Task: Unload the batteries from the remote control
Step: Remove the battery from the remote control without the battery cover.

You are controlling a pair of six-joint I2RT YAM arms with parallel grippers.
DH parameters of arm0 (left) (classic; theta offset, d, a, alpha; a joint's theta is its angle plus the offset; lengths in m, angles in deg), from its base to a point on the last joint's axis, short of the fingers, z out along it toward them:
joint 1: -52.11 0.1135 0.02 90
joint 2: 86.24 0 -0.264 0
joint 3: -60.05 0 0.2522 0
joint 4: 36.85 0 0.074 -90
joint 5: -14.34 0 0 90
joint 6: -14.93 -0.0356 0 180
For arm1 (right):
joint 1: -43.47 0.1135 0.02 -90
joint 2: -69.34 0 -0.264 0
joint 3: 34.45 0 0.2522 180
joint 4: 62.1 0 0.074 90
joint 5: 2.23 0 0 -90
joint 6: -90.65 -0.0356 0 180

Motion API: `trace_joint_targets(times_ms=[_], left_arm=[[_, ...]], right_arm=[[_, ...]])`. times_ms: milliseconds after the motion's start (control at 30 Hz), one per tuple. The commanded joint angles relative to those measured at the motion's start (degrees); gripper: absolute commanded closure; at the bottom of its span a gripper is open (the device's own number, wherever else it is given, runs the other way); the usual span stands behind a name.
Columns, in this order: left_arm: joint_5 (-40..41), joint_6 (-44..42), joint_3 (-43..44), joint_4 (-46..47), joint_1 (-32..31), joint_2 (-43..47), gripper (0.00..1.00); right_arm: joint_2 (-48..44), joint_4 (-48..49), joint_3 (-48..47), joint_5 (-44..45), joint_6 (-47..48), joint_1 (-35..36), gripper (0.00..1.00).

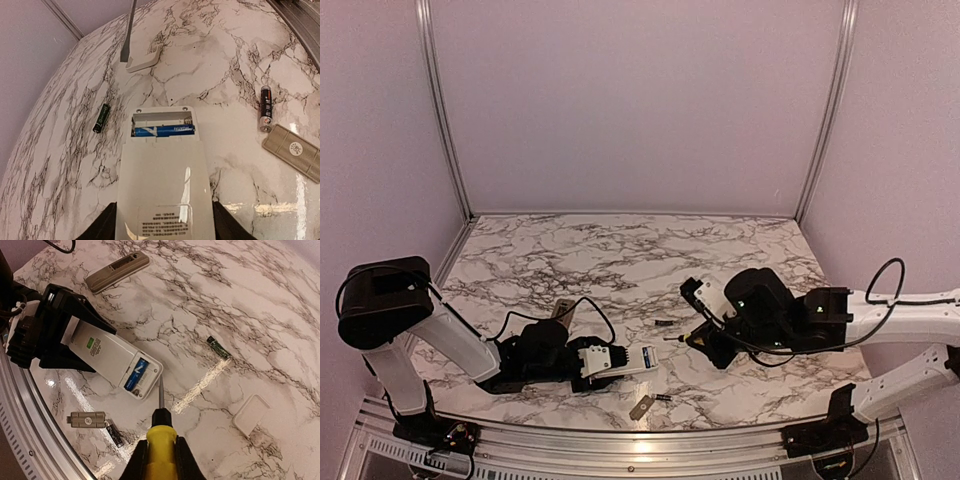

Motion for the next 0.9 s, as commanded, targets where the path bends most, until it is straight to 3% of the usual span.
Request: trace_joint_targets(times_ms=[0,300,867], left_arm=[[0.9,0.9,-0.7,4.0,0.3,0.9,1.00],[1.9,1.2,-0.7,4.6,0.3,0.7,1.00],[2.0,2.2,-2.7,8.1,0.3,2.7,1.00]], right_arm=[[-2.5,-0.9,0.3,3.4,-1.7,0.4,1.00],[-7.0,-0.9,0.8,7.4,-2.9,0.3,1.00],[-8.4,-0.8,0.8,3.5,-5.9,0.3,1.00]])
